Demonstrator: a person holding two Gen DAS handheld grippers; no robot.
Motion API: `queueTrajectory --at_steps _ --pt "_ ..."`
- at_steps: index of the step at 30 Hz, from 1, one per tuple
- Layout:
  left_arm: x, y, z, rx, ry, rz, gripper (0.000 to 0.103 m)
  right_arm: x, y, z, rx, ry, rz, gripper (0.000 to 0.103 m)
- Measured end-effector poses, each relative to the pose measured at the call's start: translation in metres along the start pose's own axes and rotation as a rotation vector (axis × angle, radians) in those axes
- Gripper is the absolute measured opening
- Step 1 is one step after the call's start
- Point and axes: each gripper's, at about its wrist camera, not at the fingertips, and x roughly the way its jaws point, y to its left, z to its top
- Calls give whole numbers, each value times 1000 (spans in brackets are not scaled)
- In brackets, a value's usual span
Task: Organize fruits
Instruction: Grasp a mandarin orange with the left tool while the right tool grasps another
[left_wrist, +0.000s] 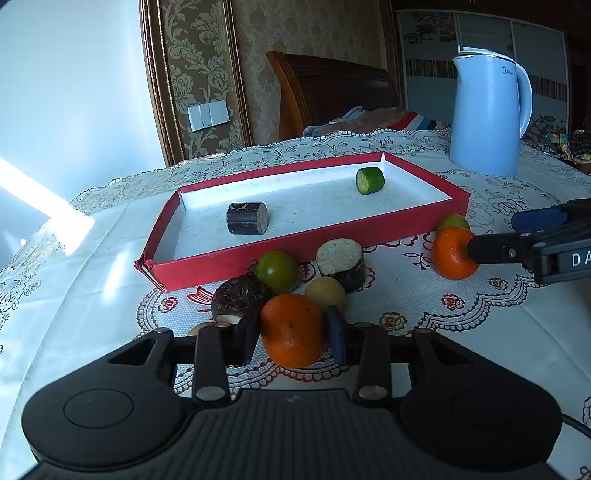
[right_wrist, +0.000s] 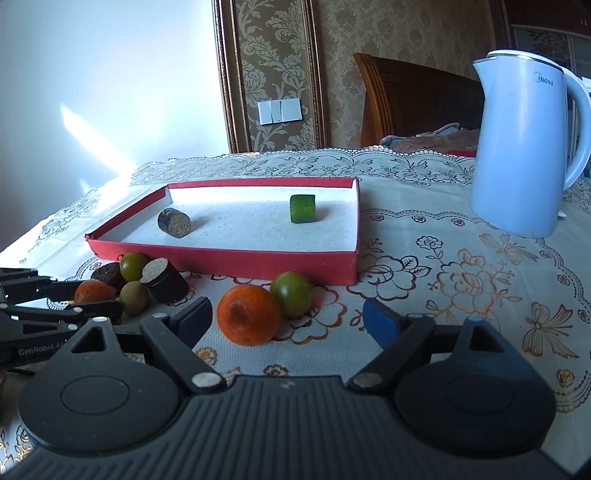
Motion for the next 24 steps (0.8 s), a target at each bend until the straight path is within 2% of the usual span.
queueTrajectory --at_steps 3,6,9,12,13,15,17,24 --pt "0 0 0 1 0 1 38 4 5 2 -17 17 2 87" --pt "0 0 0 2 0 1 38 12 7 2 -12 50 11 79" --pt "0 0 0 2 1 1 38 20 7 4 3 78 36 77" --pt "0 0 0 2 0 1 38 29 11 7 11 106 56 71" --pt "0 0 0 2 0 2 38 33 12 8 13 116 61 67" --pt "0 0 0 1 0 1 38 38 17 9 2 122 51 66" --pt "0 0 0 2 0 1 38 41 21 9 -16 129 52 59" --pt "0 0 0 3 0 2 38 42 23 10 -27 129 41 57"
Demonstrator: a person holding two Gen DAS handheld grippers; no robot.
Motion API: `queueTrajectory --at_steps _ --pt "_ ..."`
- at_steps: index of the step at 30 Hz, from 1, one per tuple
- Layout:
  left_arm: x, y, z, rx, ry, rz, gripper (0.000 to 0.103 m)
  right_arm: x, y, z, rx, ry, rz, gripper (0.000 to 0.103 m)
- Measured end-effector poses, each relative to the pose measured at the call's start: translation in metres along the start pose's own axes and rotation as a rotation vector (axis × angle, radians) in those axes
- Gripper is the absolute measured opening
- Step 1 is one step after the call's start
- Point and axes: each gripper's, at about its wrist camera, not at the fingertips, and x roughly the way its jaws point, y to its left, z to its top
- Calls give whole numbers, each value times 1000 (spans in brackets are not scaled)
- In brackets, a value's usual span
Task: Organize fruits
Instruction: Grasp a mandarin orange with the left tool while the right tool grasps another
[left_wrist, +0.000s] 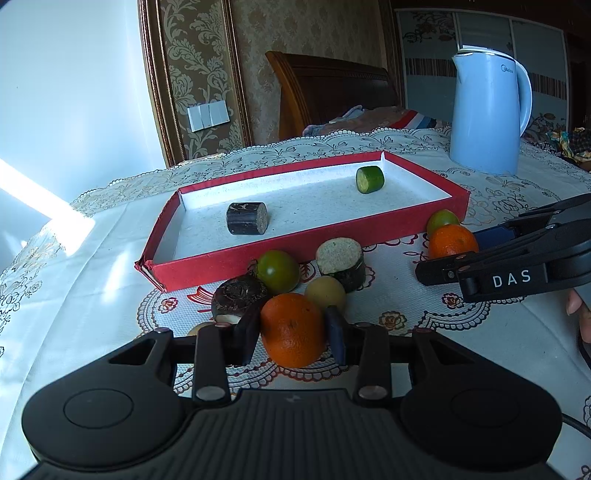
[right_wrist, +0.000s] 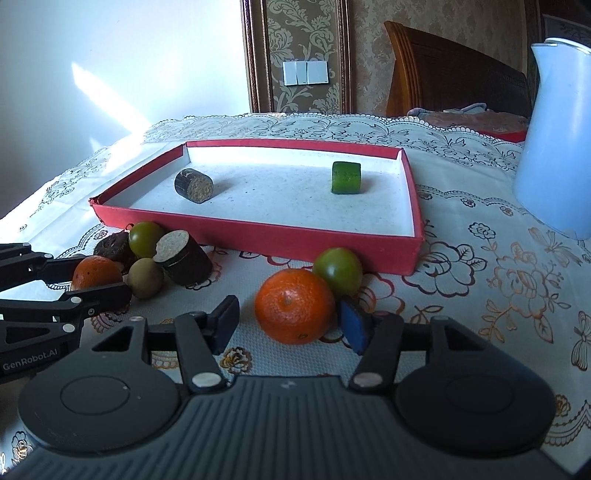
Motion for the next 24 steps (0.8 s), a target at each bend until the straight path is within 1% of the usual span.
queueTrajectory --at_steps 7,12,13,14,15,19,24 --pt "0 0 0 3 0 2 38 2 1 2 9 -2 -10 58" --pt "0 0 0 3 0 2 38 1 0 1 16 -6 -14 54" --pt "0 0 0 2 0 1 38 1 0 1 15 -7 -18 52" --pt "0 0 0 2 0 1 38 1 0 1 14 -9 -19 47" --pt "0 -1 0 3 0 2 38 1 0 1 14 -10 -21 47" --pt "0 -1 0 3 0 2 38 0 0 1 16 -13 -26 44" --pt "0 -1 0 2 0 1 38 0 0 1 9 -17 -28 44"
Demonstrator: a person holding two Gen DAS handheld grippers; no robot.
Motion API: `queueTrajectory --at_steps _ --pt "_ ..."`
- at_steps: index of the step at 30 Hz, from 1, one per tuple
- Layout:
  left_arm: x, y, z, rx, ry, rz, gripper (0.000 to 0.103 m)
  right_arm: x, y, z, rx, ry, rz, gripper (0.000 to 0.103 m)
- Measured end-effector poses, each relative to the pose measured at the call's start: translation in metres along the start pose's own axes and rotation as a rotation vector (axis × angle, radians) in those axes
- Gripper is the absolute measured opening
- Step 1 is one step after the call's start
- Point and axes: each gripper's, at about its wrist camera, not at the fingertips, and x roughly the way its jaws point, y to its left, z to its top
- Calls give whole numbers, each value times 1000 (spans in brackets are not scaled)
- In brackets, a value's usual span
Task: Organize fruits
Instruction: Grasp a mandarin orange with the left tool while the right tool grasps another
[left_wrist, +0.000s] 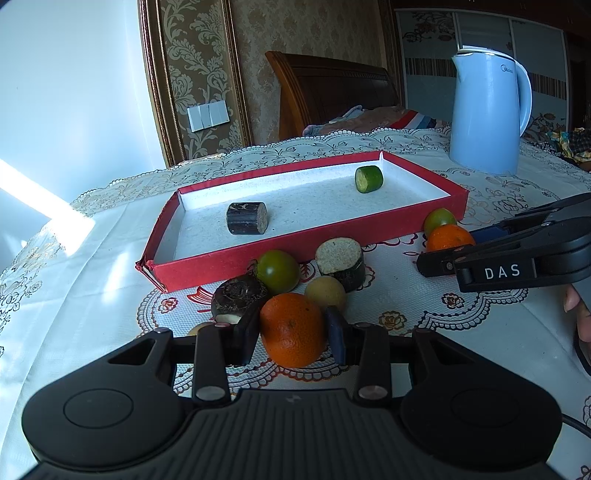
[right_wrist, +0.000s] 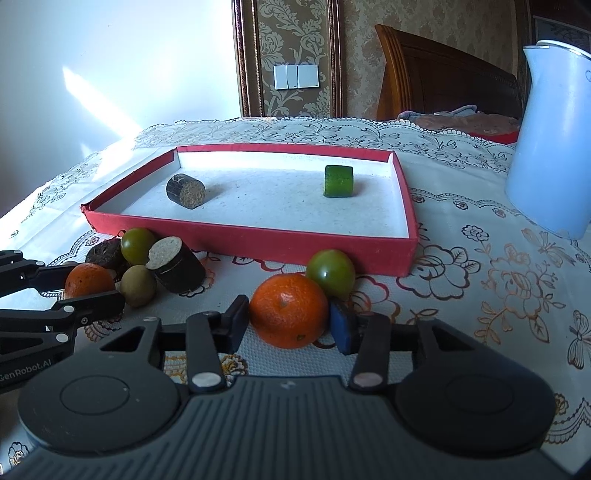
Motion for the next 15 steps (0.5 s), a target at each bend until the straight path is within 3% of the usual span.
queueTrajectory --at_steps 15 --pt "-3 -1 0 6 -18 -15 37 -4 1 -1 -5 -16 4 44"
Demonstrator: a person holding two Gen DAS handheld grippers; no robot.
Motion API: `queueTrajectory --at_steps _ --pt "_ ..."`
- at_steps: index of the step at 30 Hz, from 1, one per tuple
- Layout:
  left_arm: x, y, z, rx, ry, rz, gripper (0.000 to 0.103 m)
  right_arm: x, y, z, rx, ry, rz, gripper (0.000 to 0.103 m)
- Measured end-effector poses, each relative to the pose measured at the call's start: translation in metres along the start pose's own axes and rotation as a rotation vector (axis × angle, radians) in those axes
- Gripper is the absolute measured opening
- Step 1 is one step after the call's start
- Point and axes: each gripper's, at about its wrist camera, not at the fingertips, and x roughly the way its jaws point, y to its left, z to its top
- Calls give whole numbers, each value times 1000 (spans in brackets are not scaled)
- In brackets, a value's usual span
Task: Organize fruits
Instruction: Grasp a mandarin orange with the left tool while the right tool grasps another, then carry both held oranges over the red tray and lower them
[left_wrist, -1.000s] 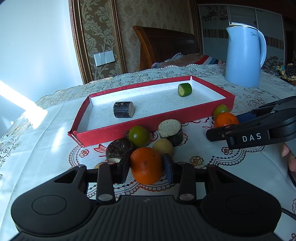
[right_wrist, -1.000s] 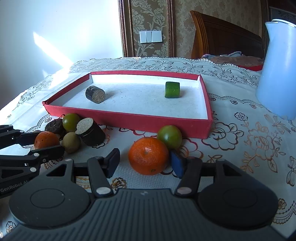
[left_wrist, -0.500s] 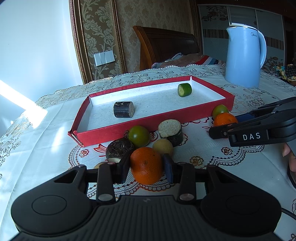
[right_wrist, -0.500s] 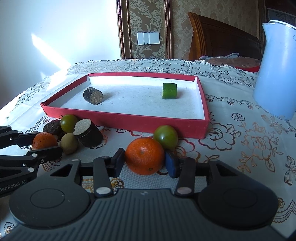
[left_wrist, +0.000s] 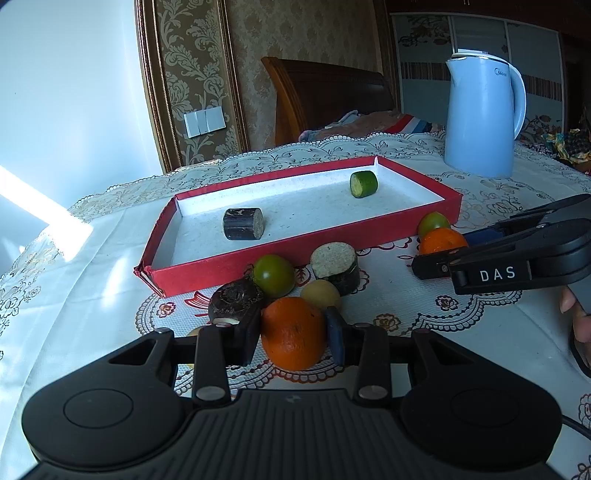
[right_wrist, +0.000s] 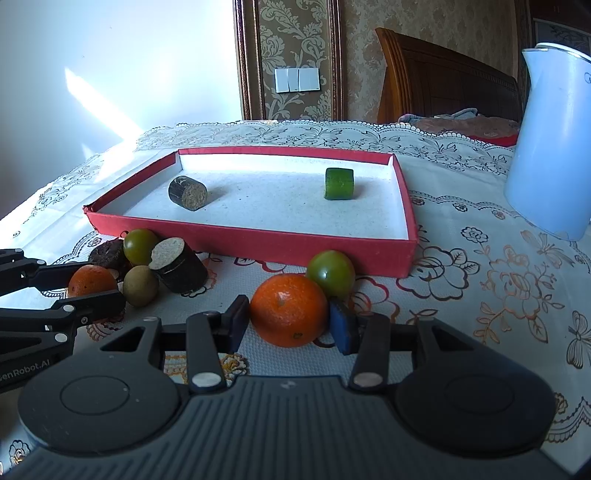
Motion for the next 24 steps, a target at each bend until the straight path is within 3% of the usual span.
queueTrajectory --at_steps 17,24 --pt "-5 3 1 -25 -32 -19 36 -12 0 -2 -4 -57 -10 42" --pt "-8 10 13 -71 -43 -34 36 -24 0 3 -10 -125 -25 42"
